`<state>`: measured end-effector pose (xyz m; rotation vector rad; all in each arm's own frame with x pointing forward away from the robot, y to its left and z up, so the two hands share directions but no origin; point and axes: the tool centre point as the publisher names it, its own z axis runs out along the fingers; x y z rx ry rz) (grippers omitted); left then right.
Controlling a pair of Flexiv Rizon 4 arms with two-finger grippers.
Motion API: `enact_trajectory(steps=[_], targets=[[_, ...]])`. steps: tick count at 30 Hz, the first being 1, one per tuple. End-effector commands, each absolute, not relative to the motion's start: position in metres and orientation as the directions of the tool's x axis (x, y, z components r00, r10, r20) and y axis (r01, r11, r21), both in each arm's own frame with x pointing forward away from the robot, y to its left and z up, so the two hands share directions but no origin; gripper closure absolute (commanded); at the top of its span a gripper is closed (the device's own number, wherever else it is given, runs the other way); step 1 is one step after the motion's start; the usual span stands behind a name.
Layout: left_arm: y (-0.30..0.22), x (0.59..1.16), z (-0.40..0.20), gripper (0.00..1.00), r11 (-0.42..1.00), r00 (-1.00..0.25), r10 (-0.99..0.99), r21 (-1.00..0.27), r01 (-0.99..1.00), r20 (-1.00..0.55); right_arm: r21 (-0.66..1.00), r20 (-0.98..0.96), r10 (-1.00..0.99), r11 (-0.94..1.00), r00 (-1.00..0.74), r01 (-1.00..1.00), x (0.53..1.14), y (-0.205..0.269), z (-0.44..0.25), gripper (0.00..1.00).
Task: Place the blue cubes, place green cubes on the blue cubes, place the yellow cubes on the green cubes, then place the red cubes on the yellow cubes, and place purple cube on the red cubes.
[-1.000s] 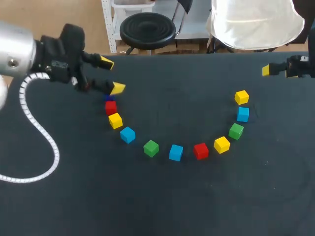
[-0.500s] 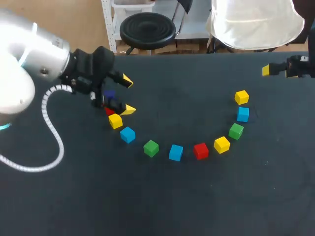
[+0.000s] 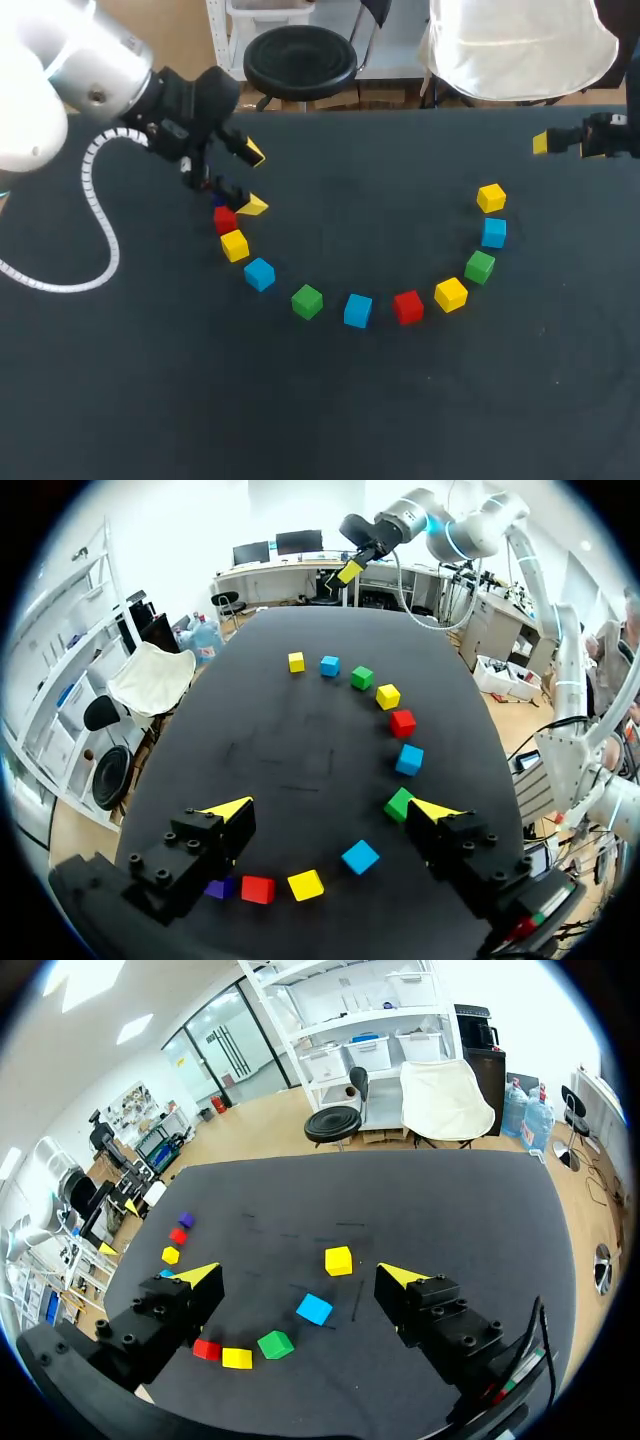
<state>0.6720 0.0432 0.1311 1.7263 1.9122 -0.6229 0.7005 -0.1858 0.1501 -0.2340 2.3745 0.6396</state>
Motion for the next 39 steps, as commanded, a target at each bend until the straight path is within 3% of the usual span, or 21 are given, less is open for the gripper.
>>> enact_trajectory(steps=[1, 3, 5, 11, 14, 28, 39], targets=[[0.043, 0.672, 0.131, 0.00, 0.097, -0.083, 0.774, -0.012, 0.995, -0.627, 0.382, -0.642, 0.000, 0.867, -0.767, -0.320, 0.700, -0.185, 0.150, 0.00], [0.049, 0.681, 0.120, 0.00, 0.152, -0.194, 0.730, -0.121, 0.981, -0.655, 0.382, -0.642, 0.000, 0.867, -0.767, -0.320, 0.700, -0.185, 0.150, 0.00], [0.058, 0.685, 0.111, 0.00, 0.168, -0.201, 0.765, -0.112, 0.979, -0.611, 0.382, -0.642, 0.000, 0.867, -0.767, -0.320, 0.700, -0.185, 0.150, 0.00], [0.076, 0.697, 0.093, 0.00, 0.145, -0.178, 0.828, -0.104, 0.984, -0.532, 0.382, -0.642, 0.000, 0.867, -0.767, -0.320, 0.700, -0.185, 0.150, 0.00], [0.079, 0.703, 0.105, 0.00, 0.130, -0.152, 0.802, -0.079, 0.988, -0.578, 0.382, -0.642, 0.000, 0.867, -0.767, -0.320, 0.700, -0.185, 0.150, 0.00], [0.035, 0.663, 0.122, 0.00, -0.093, 0.019, 0.768, -0.082, 0.992, -0.640, 0.382, -0.642, 0.000, 0.867, -0.767, -0.320, 0.700, -0.185, 0.150, 0.00], [0.029, 0.684, 0.117, 0.00, -0.076, -0.002, 0.773, -0.096, 0.992, -0.635, 0.382, -0.642, 0.000, 0.867, -0.767, -0.320, 0.700, -0.185, 0.150, 0.00]])
